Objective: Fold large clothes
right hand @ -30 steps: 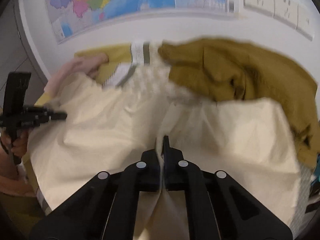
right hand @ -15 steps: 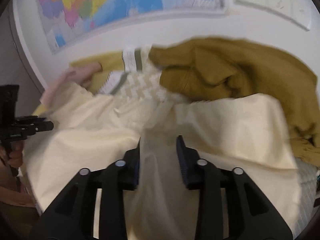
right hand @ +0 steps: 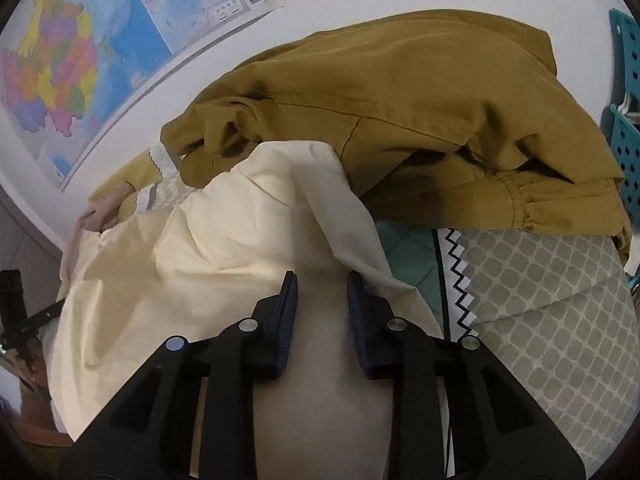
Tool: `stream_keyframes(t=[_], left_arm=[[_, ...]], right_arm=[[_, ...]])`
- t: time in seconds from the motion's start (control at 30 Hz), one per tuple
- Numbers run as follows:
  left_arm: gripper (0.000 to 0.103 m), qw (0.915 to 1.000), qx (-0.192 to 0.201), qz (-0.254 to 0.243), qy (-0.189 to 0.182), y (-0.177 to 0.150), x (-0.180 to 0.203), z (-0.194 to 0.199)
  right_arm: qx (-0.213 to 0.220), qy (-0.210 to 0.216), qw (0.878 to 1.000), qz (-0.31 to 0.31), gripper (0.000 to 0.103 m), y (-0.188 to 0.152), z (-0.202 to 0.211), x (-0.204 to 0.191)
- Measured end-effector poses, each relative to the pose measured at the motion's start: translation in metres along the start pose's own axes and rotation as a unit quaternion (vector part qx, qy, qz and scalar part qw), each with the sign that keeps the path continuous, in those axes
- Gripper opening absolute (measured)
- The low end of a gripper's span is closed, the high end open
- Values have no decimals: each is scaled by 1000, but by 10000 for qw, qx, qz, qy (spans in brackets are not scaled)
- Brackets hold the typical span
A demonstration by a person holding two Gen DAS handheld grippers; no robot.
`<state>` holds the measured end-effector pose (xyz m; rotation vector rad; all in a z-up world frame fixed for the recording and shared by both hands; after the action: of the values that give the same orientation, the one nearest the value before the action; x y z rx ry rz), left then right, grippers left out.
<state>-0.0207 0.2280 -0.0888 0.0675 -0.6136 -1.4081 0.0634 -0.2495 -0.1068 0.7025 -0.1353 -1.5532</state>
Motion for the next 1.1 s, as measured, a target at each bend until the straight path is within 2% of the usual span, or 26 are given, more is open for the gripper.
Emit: stream_keyframes(t=[0.1,0.23,0.3,0.37,0.43,0.47,0.5,0.6,0.7,0.77,0.87,0.97,1.1], left_arm=[[48,9997,147,-142,129,-5,6,15],[52,9985,417,-249,240,-18,4,42],[52,9980,561,-136,249,-29,-5,55],[52,9980,572,98,258,-39,-18,57],[50,9975,368,425,437,-46,-35,46],[45,9970,266,546,489,-49,-41,40],[45,9966,160,698,417,-52,-48,31],[45,9958,210,805,372,-54,-52,24],[49,9944,247,614,818,-55,-45,21],[49,9939,239,672,839,-57,-46,25],[49,9941,326,865,562,-63,-50,40],[62,9946,411,916,254,-77,-48,60],[66,9943,454,944,-200,-93,-43,74]], right_arm=[[232,-72,9996,120,40,-6,25,-10],[545,99,9982,244,41,-29,62,-19],[580,265,9972,401,41,-46,75,-26],[478,319,9971,503,41,-59,73,-31],[257,160,9986,431,40,-68,59,-23],[155,235,9992,281,39,-70,48,-16],[144,221,9995,182,42,-70,43,-11],[181,378,9991,-84,46,-70,29,1],[179,281,9993,-172,47,-69,31,0],[136,256,9992,-287,48,-70,38,-4],[244,531,9974,-412,54,-77,58,-4],[385,988,9925,-617,66,-96,90,-5],[406,1351,9864,-844,71,-122,110,-5]])
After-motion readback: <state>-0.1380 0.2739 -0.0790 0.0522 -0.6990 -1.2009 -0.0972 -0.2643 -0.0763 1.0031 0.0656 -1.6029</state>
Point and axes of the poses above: each gripper's, at about its wrist camera, not at the fingertips, and z roughly against the way its jaws point, x to its right, y to its top, the point moved 5 cm from there along -z, roughly the way its jaws point, and after that the axes turned 14 degrees about -x, right-handed, at the moved point
